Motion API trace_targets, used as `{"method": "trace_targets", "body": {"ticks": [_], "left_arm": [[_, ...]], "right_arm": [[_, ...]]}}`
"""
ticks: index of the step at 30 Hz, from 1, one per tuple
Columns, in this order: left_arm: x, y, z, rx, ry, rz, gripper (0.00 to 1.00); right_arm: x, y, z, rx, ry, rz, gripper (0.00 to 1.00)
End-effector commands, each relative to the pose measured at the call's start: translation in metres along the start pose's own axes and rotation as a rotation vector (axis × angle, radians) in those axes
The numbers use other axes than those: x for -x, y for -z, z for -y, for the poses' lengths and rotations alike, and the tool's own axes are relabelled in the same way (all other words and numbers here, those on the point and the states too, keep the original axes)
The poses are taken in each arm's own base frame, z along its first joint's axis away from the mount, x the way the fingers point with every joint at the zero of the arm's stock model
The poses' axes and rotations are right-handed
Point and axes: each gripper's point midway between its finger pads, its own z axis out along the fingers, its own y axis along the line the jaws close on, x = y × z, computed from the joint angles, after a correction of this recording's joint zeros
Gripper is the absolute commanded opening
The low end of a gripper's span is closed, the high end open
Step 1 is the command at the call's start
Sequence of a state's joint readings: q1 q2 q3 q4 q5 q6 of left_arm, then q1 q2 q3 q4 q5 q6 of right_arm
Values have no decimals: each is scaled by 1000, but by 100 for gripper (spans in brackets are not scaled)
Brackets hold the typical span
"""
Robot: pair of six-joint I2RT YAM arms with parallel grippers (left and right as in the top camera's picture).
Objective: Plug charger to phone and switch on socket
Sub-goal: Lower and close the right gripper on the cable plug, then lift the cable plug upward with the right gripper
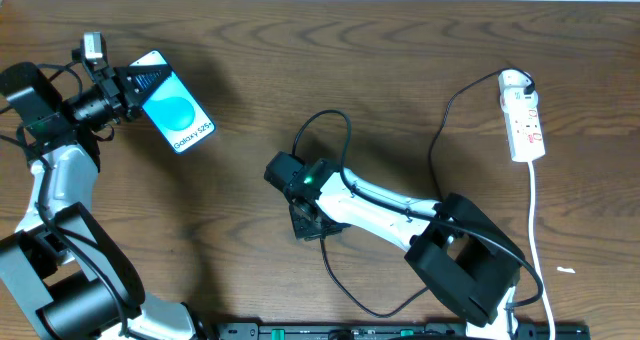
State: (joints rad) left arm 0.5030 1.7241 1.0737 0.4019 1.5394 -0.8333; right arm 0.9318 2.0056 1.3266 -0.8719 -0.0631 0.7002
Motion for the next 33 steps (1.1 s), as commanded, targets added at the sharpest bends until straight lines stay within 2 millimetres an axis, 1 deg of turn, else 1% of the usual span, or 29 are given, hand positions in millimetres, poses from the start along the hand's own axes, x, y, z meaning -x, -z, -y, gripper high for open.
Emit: {"method": "trace_targets", "body": {"ticks": [1, 11, 13, 16, 19, 27, 33], "left_arm": [[-1, 1, 9, -13, -38, -12, 7], [-1, 1, 9, -13, -38, -12, 8], [-1, 1, 9, -13, -38, -12, 7], [-1, 1, 9, -13, -38, -12, 8], [-1, 1, 9, -13, -38, -12, 7], [-1, 1, 9, -13, -37, -12, 7], [-1, 1, 9, -13, -37, -12, 8]], "right_arm": [[5, 1, -6, 10, -8, 14, 26], [7, 1, -6, 14, -11, 19, 28], [7, -2, -5, 10, -18, 14, 28], [6, -7, -4, 13, -25, -14, 25], [6, -8, -3, 6, -27, -22, 23], [5, -7, -3, 3, -28, -25, 22], [5, -7, -3, 4, -28, -25, 20]]}}
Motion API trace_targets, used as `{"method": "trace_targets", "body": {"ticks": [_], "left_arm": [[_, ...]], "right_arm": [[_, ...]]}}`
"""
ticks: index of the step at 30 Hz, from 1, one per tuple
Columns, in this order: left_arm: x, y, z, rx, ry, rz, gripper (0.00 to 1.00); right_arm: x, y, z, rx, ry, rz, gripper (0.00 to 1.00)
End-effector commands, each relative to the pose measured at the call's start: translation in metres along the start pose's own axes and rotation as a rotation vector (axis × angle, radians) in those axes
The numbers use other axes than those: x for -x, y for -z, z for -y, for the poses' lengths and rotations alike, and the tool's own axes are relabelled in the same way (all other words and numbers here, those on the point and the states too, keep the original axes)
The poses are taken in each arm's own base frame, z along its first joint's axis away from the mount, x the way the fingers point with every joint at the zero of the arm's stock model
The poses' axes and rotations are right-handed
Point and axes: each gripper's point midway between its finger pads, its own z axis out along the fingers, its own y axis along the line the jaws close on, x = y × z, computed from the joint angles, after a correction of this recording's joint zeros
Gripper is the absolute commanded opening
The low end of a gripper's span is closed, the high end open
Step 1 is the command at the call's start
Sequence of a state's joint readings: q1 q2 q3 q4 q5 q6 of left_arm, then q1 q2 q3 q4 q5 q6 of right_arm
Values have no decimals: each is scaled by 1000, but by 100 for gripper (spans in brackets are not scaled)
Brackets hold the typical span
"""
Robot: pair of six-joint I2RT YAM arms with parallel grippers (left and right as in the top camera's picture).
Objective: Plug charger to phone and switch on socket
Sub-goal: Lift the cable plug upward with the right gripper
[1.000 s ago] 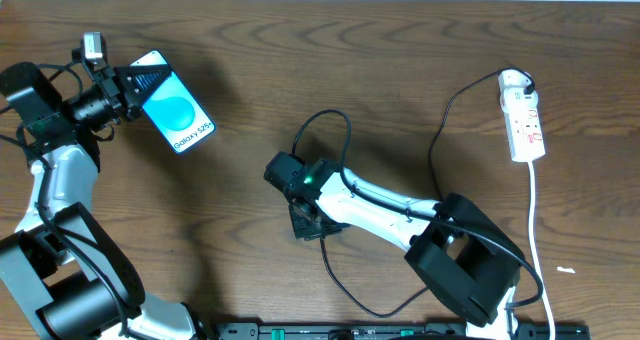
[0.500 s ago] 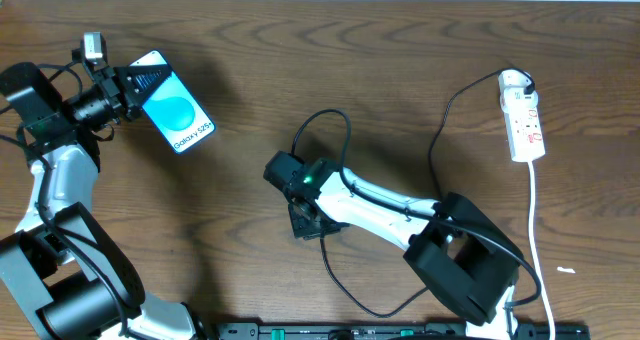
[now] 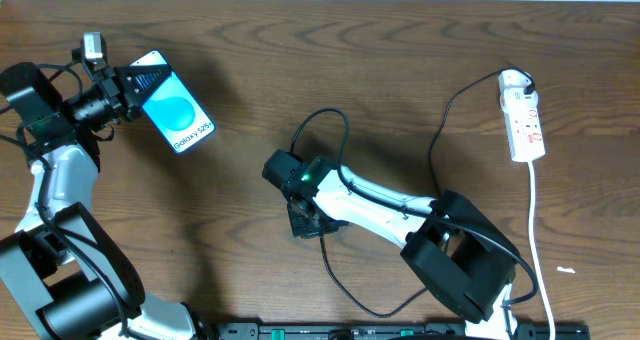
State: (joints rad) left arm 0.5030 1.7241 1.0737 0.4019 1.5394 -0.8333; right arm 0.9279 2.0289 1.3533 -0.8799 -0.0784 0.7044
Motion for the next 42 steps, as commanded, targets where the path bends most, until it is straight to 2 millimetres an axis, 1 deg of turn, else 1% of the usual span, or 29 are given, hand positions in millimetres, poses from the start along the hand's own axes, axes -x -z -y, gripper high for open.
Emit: {"method": "trace_targets", "body": {"ticks": [1, 4, 5, 16, 18, 19, 25, 31, 33, 37, 40, 42], "left_arm": [[-1, 1, 9, -13, -38, -12, 7], [-1, 1, 9, -13, -38, -12, 8], [-1, 1, 9, -13, -38, -12, 7], [-1, 1, 9, -13, -37, -12, 8], [-1, 1, 9, -13, -37, -12, 7], [-1, 1, 9, -13, -37, -12, 8], [1, 5, 9, -10, -36, -2, 8], [6, 16, 6, 0, -8, 26, 7], [8, 21, 6, 3, 0, 36, 7], [10, 27, 5, 4, 18, 46, 7], [10, 27, 5, 4, 18, 47, 8], [10, 27, 6, 4, 18, 47, 7]], "right_arm": [[2, -5, 0, -2, -20, -13, 18], [2, -5, 0, -2, -20, -14, 17], [2, -5, 0, -2, -20, -13, 11], [2, -3, 0, -5, -20, -16, 7], [2, -3, 0, -5, -20, -17, 5], [2, -3, 0, -5, -20, -17, 1], [3, 2, -7, 24, 26, -23, 1], [12, 13, -9, 63, 3, -30, 1], [17, 18, -14, 113, 20, -40, 1], [29, 37, -29, 281, 114, -63, 1], [37, 62, -49, 486, 257, -66, 1], [41, 77, -56, 587, 310, -62, 1]]}}
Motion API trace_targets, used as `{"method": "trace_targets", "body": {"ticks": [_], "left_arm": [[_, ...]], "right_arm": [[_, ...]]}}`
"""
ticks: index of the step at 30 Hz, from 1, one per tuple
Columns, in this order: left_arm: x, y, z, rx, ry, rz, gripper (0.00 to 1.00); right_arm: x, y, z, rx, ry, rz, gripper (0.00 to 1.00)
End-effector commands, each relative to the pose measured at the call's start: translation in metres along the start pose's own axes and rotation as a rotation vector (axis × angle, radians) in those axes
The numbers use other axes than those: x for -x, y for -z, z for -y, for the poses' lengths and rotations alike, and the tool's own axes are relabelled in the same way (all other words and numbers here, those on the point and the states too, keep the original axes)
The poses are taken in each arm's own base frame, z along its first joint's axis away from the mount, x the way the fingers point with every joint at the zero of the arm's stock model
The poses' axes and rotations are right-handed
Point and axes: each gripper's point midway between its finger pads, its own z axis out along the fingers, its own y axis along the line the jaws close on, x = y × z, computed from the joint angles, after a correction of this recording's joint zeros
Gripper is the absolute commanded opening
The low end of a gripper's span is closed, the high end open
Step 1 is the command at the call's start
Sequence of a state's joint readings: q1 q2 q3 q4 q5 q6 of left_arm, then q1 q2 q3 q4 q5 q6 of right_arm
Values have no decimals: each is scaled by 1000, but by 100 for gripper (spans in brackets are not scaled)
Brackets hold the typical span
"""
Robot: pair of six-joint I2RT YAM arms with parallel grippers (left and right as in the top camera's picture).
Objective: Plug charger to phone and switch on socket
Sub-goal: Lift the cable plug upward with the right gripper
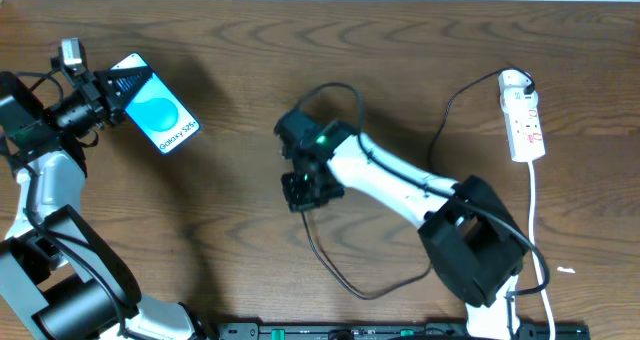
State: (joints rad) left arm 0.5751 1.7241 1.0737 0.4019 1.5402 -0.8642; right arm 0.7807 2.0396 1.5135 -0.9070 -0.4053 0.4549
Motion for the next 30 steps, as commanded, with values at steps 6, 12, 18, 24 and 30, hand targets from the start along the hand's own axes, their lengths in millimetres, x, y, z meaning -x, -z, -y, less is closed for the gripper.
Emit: {"method": "trace_targets", "body": {"ticks": [6, 12, 18, 24, 30], "left_arm": [[-3, 1, 11, -19, 7, -21, 7], [-3, 1, 11, -18, 30, -22, 8], [-4, -1, 12, -20, 50, -28, 7], [-4, -13, 22, -28, 36, -44, 7], [4, -32, 47, -51, 6, -28, 7]], "right_arm": [[12, 52, -62, 553, 369, 12, 1], [22, 92, -78, 813, 457, 80, 1], [30, 116, -81, 938, 532, 144, 1], [37, 130, -88, 1005, 567, 177, 1], [49, 143, -97, 1038, 562, 195, 1]]}}
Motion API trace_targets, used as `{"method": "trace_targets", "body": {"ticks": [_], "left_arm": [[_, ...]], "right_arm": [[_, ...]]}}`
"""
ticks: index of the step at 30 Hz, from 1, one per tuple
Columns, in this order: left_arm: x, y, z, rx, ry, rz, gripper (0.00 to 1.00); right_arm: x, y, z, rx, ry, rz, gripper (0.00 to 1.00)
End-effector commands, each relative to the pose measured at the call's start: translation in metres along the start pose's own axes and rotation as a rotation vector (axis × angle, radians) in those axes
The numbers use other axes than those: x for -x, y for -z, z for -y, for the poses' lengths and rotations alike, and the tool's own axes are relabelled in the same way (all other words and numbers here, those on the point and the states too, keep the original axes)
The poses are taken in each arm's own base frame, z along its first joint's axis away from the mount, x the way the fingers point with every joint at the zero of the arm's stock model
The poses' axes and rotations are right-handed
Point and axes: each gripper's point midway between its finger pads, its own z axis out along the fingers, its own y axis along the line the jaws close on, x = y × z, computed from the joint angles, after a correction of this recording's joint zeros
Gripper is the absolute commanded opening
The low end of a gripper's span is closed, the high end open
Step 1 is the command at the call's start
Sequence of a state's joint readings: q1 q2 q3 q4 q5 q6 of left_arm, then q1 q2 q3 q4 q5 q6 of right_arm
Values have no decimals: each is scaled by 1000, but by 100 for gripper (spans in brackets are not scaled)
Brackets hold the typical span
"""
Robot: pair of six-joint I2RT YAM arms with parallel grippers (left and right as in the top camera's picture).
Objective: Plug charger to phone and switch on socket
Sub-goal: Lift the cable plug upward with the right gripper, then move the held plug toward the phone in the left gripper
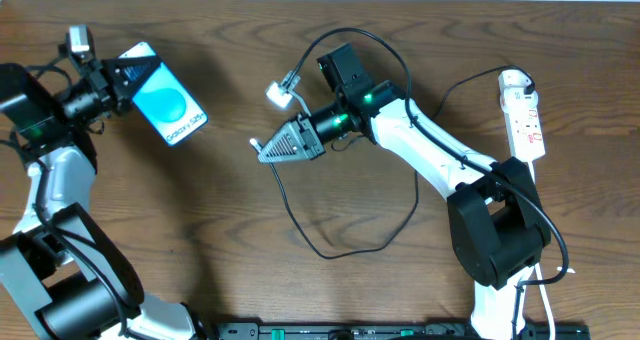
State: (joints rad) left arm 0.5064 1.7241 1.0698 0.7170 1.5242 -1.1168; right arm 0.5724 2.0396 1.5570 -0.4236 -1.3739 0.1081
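Note:
My left gripper point(120, 78) is shut on the left edge of the phone point(165, 98) and holds it above the table at the far left, its blue screen facing up. The right gripper point(268, 148) lies level in mid-table, pointing left toward the phone but a good gap short of it. It is shut on the plug end of the black charger cable point(300, 230), and a small tip sticks out of the fingertips. From there the cable hangs, loops over the table and runs to the white socket strip point(524, 120) at the right.
The right arm's white link point(430, 155) stretches diagonally from its base at the lower right. A white lead point(536, 215) runs from the socket strip toward the front edge. The left arm's base stands at the lower left.
The right gripper was pointing down at the table centre. It now sits higher and farther back, turned level toward the phone, with the cable end in it. The phone has shifted slightly.
At first the right gripper pointed down onto the cable at mid-table and stayed there. Then it stood a little farther back with the cable, and the left arm had shifted the phone left. Now the plug end is up and aimed at the phone.

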Motion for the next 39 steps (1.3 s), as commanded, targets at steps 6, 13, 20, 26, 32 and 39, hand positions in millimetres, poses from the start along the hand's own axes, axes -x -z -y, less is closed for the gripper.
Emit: {"method": "trace_targets", "body": {"ticks": [6, 13, 20, 26, 32, 39], "left_arm": [[16, -18, 43, -53, 53, 73, 7], [23, -19, 46, -63, 109, 116, 7], [20, -24, 47, -68, 128, 101, 7], [9, -33, 56, -85, 17, 51, 7], [7, -35, 50, -80, 18, 37, 7], [7, -37, 25, -41, 65, 37, 7]], "right_arm": [[29, 2, -15, 70, -55, 31, 1], [46, 4, -24, 83, -19, 56, 1], [52, 3, -28, 84, -21, 66, 1], [49, 2, -26, 82, 28, 64, 1], [32, -5, -11, 68, 37, 57, 1], [17, -7, 0, 63, 75, 51, 1]]}}
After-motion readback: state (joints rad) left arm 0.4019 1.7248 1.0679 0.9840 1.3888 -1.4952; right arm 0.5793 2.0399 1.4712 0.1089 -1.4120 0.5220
